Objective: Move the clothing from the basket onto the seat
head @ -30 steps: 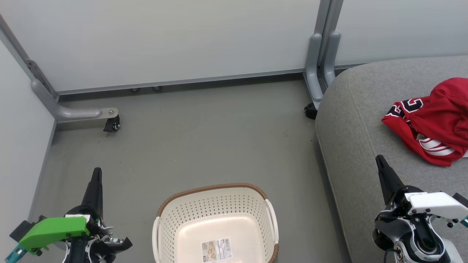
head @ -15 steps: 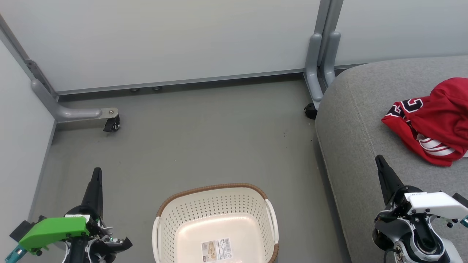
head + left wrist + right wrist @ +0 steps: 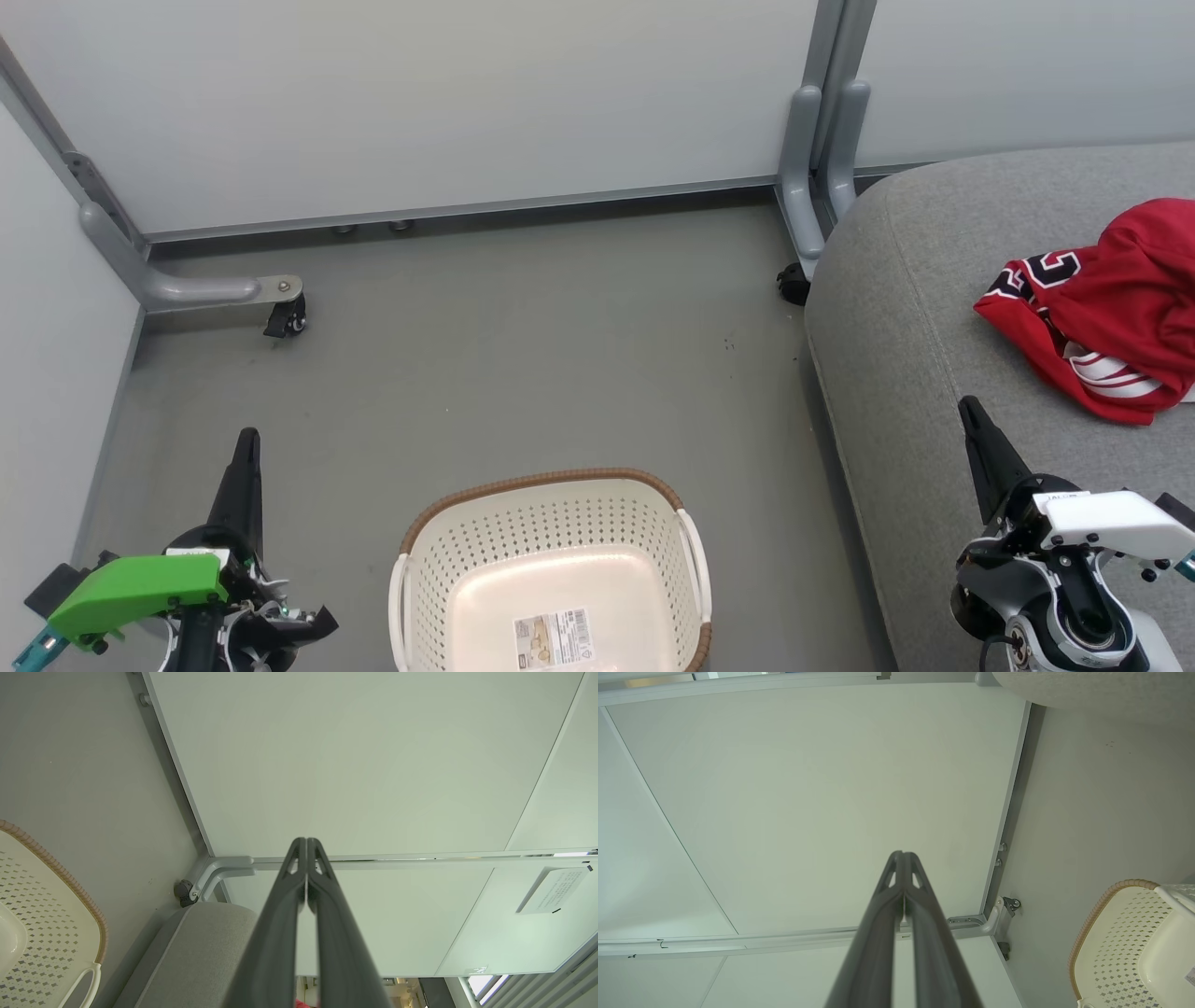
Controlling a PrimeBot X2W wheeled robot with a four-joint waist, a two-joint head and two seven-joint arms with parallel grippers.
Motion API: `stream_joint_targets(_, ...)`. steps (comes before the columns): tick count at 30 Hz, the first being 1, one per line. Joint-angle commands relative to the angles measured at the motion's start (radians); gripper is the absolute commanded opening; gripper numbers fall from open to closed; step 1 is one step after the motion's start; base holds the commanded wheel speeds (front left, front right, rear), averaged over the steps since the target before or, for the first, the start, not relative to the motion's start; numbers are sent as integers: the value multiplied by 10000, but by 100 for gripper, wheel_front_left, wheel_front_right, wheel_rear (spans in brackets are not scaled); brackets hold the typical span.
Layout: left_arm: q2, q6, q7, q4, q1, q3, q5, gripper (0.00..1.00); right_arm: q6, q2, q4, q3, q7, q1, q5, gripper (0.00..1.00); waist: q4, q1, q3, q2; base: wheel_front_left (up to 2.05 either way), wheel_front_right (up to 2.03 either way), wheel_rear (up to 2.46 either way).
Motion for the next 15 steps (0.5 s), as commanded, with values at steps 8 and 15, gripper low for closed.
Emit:
stream_joint_targets(8,22,-62,18,8,-118,55,28,0,4,-1,21,-31,41,-56,-58,0,0,0,0,0,0,0,0)
stream_joint_targets(15,17,-62,27,8,-120,60,36,0,4,11,22,-43,57,-58,-72,0,0,0,0,0,0,0,0)
